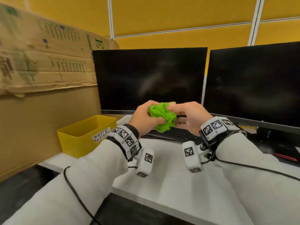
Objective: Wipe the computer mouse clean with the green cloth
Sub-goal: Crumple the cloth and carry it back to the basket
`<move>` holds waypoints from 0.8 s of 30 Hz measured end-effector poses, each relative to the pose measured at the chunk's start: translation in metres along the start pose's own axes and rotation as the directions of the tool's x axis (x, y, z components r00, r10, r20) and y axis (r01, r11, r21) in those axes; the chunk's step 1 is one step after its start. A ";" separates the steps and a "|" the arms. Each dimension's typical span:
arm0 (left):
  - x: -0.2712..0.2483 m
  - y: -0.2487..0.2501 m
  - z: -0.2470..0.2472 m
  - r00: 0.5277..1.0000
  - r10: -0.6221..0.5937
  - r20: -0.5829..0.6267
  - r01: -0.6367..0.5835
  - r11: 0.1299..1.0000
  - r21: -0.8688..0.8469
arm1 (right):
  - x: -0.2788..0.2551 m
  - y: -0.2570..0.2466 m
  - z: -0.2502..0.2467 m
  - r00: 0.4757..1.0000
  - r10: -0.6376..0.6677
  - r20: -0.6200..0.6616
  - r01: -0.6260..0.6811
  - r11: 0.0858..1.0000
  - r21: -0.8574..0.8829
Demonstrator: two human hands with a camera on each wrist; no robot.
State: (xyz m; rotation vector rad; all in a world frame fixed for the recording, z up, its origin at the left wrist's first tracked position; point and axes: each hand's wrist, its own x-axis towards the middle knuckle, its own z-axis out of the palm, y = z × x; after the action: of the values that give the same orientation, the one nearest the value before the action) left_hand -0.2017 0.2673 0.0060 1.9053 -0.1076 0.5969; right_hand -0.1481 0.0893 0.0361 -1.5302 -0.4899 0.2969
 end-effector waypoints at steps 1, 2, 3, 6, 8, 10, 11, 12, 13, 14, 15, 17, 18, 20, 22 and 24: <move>-0.005 -0.004 -0.020 0.997 -0.022 -0.068 0.025 0.998 0.051 | 0.004 0.000 0.011 0.999 0.021 0.033 -0.018 0.997 -0.081; -0.009 -0.008 -0.041 0.990 -0.042 -0.133 0.055 0.994 0.092 | 0.006 0.000 0.023 0.999 0.030 0.046 -0.023 0.990 -0.141; -0.012 -0.012 -0.062 0.977 -0.058 -0.204 0.085 0.989 0.123 | 0.009 0.001 0.035 0.999 0.023 0.042 -0.015 0.984 -0.177; -0.019 -0.015 -0.121 0.899 -0.087 -0.430 0.196 0.957 0.216 | 0.013 0.007 0.068 1.000 -0.011 0.026 0.017 0.969 -0.247; -0.019 -0.019 -0.156 0.851 -0.092 -0.517 0.286 0.907 0.310 | 0.015 0.015 0.087 0.996 -0.004 0.086 0.030 0.951 -0.309; -0.016 -0.029 -0.185 0.816 -0.099 -0.570 0.368 0.849 0.380 | 0.017 0.024 0.102 0.990 -0.017 0.139 0.068 0.925 -0.373; -0.013 -0.034 -0.194 0.808 -0.113 -0.579 0.404 0.821 0.404 | 0.018 0.027 0.108 0.988 -0.037 0.151 0.096 0.910 -0.404; -0.011 -0.041 -0.201 0.806 -0.132 -0.577 0.438 0.788 0.432 | 0.020 0.031 0.112 0.984 -0.053 0.167 0.121 0.893 -0.433; -0.007 -0.048 -0.205 0.806 -0.161 -0.569 0.477 0.746 0.464 | 0.021 0.033 0.116 0.979 -0.057 0.196 0.143 0.878 -0.458; -0.004 -0.055 -0.208 0.809 -0.193 -0.555 0.511 0.697 0.503 | 0.022 0.035 0.119 0.973 -0.049 0.227 0.156 0.864 -0.479; 0.000 -0.062 -0.208 0.811 -0.222 -0.542 0.540 0.642 0.545 | 0.023 0.038 0.121 0.968 -0.034 0.248 0.157 0.855 -0.495; 0.008 -0.074 -0.206 0.799 -0.296 -0.524 0.594 0.532 0.604 | 0.023 0.041 0.122 0.961 0.009 0.277 0.144 0.837 -0.527; 0.011 -0.079 -0.203 0.779 -0.354 -0.517 0.626 0.466 0.625 | 0.024 0.043 0.121 0.958 0.027 0.285 0.138 0.829 -0.541; 0.016 -0.085 -0.197 0.734 -0.464 -0.496 0.659 0.306 0.688 | 0.024 0.047 0.117 0.956 0.052 0.289 0.127 0.815 -0.565; 0.019 -0.086 -0.189 0.735 -0.509 -0.449 0.627 0.256 0.736 | 0.025 0.050 0.110 0.955 0.080 0.287 0.101 0.819 -0.565; 0.022 -0.085 -0.183 0.760 -0.528 -0.379 0.592 0.322 0.739 | 0.025 0.054 0.103 0.958 0.105 0.267 0.065 0.828 -0.557</move>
State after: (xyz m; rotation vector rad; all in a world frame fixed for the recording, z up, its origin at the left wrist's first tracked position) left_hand -0.2182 0.4691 -0.0030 2.6185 1.0789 0.1900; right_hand -0.1694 0.1931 -0.0171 -2.0838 -0.8475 0.4203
